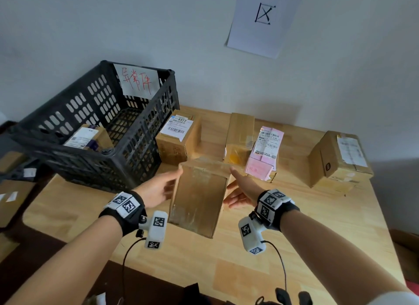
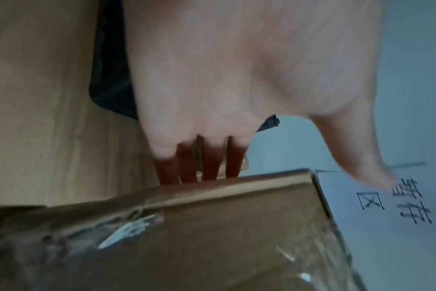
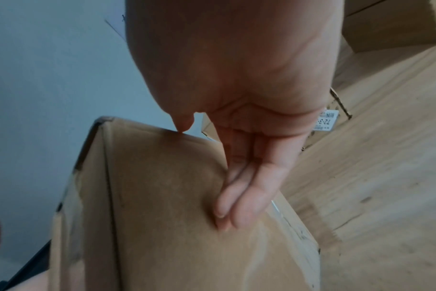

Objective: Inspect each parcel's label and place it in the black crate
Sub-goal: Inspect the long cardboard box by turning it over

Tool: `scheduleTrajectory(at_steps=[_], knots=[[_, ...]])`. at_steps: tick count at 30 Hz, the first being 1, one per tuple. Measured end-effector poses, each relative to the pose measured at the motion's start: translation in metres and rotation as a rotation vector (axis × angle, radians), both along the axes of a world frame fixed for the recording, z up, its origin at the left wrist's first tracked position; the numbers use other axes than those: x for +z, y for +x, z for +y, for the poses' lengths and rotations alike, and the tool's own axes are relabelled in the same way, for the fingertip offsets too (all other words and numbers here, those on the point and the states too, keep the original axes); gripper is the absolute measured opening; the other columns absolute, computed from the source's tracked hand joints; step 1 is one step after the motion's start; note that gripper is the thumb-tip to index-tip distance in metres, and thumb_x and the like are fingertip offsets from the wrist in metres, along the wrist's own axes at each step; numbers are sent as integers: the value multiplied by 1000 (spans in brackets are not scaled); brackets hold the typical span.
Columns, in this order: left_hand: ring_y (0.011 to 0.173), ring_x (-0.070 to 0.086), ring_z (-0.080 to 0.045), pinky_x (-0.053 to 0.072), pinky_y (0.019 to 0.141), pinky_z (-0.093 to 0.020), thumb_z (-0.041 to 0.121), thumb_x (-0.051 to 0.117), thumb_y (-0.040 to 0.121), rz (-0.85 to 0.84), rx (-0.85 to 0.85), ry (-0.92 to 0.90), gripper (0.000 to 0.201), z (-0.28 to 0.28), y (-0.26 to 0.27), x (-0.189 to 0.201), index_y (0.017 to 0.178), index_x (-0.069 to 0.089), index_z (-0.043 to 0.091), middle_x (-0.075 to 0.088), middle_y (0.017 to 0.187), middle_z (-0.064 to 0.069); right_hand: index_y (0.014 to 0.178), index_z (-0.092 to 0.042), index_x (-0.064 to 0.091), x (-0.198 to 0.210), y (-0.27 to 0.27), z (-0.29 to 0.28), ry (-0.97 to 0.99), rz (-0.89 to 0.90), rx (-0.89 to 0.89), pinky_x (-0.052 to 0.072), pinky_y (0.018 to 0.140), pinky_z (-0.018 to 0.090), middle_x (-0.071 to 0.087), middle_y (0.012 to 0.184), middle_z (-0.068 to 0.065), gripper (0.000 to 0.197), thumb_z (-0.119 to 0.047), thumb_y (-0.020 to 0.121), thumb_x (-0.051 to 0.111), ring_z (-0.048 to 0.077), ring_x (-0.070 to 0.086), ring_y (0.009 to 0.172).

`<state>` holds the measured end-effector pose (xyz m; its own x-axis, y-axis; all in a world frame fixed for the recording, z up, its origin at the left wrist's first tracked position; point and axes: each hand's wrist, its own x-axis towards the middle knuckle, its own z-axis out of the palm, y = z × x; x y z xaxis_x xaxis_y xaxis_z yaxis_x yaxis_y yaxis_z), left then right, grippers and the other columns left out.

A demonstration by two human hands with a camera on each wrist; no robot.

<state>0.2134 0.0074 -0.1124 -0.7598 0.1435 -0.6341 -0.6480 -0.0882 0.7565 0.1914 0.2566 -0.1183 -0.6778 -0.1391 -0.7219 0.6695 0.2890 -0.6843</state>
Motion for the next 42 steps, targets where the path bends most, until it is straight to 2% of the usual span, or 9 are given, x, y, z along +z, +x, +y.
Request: scheduleTrajectory(at_steps=[3, 10, 17, 21, 28, 32, 36, 39, 42], knots=[[112, 58, -24, 42, 95, -35, 27, 76, 67, 54, -38, -135, 54, 2, 1, -6, 117, 61, 13, 67, 111, -7, 118, 4, 53, -3, -2, -1, -16, 8, -12, 58, 56, 31, 69, 80, 24, 72, -61, 94, 34, 24, 70, 61], [93, 64, -28, 49, 89, -40, 40, 56, 92, -2, 162, -177, 36, -11, -13, -10, 100, 66, 6, 70, 96, -12, 108, 2, 60, 5, -17, -19, -15, 236, -37, 51, 49, 25, 59, 60, 12, 55, -48, 97, 41, 15, 57, 47], [76, 58, -30, 48, 66, -40, 27, 47, 99, -199, 250, -176, 30, -15, -7, -28, 92, 59, 0, 60, 82, -18, 118, -8, 60, -7, -16, -20, 54, 293, 271, 53, 54, 17, 61, 74, 4, 30, -27, 94, 58, 11, 59, 62], [74, 56, -29, 46, 68, -40, 21, 42, 101, -215, 285, -177, 28, -20, -14, -26, 87, 56, 2, 58, 81, -18, 99, -14, 64, -7, -20, -16, -62, 256, 175, 47, 67, 23, 57, 81, 5, 25, -36, 95, 52, 14, 54, 70], [72, 52, -29, 43, 78, -41, 10, 34, 101, -244, 406, -143, 17, -23, -24, -28, 95, 49, 5, 54, 98, -23, 125, -26, 60, 6, -28, -11, -32, 348, 199, 37, 94, 31, 59, 126, -6, 47, -55, 92, 45, 13, 53, 115], [92, 59, -41, 51, 81, -43, 6, 42, 99, -259, 401, -30, 7, -16, -24, -17, 103, 48, 4, 55, 102, -29, 113, -31, 64, 3, -24, -9, -7, 421, 234, 36, 103, 30, 63, 106, -17, 31, -48, 88, 56, 8, 55, 108], [84, 67, -39, 60, 58, -36, 3, 52, 93, -207, 277, 20, 14, -16, -26, -2, 105, 55, -3, 64, 98, -30, 108, -11, 62, -5, -21, -2, 79, 408, 155, 46, 98, 41, 62, 97, 6, 39, -44, 96, 44, 19, 58, 93], [78, 69, -30, 60, 59, -31, 6, 61, 88, -171, 188, -56, 13, -14, -27, 4, 99, 59, -2, 68, 88, -25, 135, -9, 48, -6, -21, 7, 144, 293, 55, 44, 73, 22, 60, 117, 10, 55, -47, 100, 30, 19, 57, 95], [69, 68, -21, 60, 68, -31, 14, 72, 81, -119, 54, -179, 16, -9, -25, 3, 88, 61, 6, 68, 76, -12, 120, -16, 52, -17, -21, 16, 178, 161, 19, 42, 74, 29, 56, 102, 8, 53, -54, 99, 22, 19, 51, 81]])
